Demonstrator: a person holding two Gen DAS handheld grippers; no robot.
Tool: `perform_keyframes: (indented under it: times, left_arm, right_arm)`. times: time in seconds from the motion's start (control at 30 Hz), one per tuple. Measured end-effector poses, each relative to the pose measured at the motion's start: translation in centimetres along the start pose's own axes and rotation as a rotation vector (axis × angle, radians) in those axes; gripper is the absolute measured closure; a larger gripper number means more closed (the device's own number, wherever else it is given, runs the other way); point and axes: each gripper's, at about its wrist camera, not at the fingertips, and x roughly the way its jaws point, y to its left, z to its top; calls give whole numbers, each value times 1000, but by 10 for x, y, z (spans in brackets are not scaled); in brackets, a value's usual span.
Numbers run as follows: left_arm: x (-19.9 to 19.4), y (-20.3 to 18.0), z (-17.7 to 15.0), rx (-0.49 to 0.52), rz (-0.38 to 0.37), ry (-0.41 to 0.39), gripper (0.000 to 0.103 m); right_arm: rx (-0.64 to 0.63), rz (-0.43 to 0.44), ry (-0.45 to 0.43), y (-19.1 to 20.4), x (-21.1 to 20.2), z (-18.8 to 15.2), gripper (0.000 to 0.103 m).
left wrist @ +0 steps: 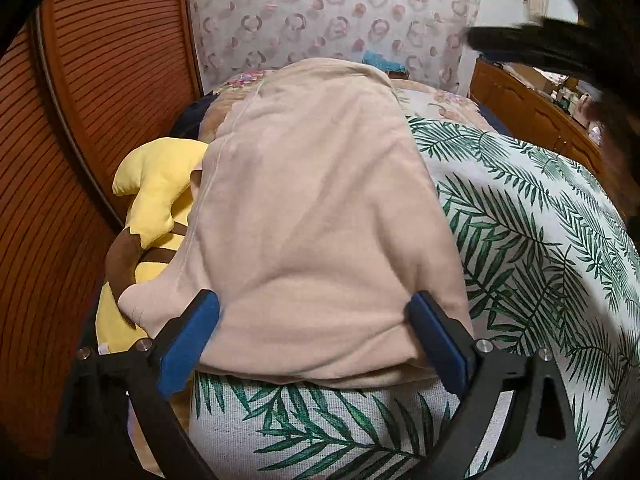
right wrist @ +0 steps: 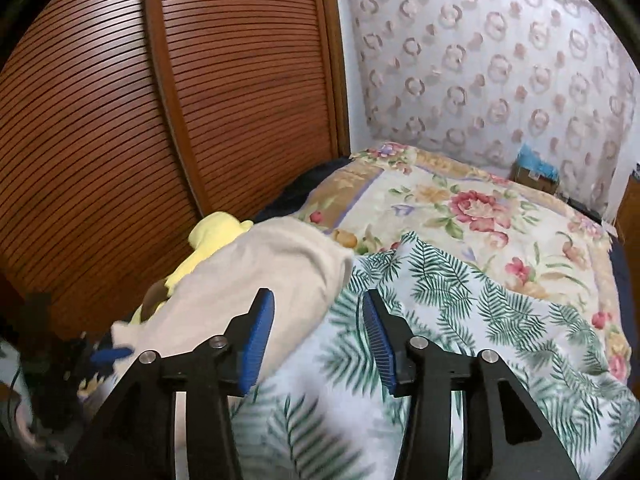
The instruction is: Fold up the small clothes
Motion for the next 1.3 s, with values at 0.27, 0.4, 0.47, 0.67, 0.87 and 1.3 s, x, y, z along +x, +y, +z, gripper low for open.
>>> perform_keyframes:
  times: [0.27, 0.4, 0.47, 0.67, 0.87, 1.3]
  left_arm:
    - [0, -1, 0, -1, 10, -1, 6]
    - [-2, -1, 0, 0, 23, -8, 6]
    - [-5, -3, 0, -3, 42, -9, 7]
    - [-48, -28, 2, -4, 7, -126, 6]
    - [-104, -78, 6, 27, -47, -257, 6]
    - [-197, -156, 6, 89, -82, -497, 6]
  right_arm:
    - [-13, -31, -1, 17, -101, -60, 42]
    - [14, -64, -9, 21, -150, -83, 41]
    - [29, -92, -21, 24, -172, -94, 41]
    - [89, -170, -75, 31, -244, -130, 41]
    - [143, -252, -159, 36, -311, -147, 36]
    - [214, -384, -297, 61, -415, -193, 35]
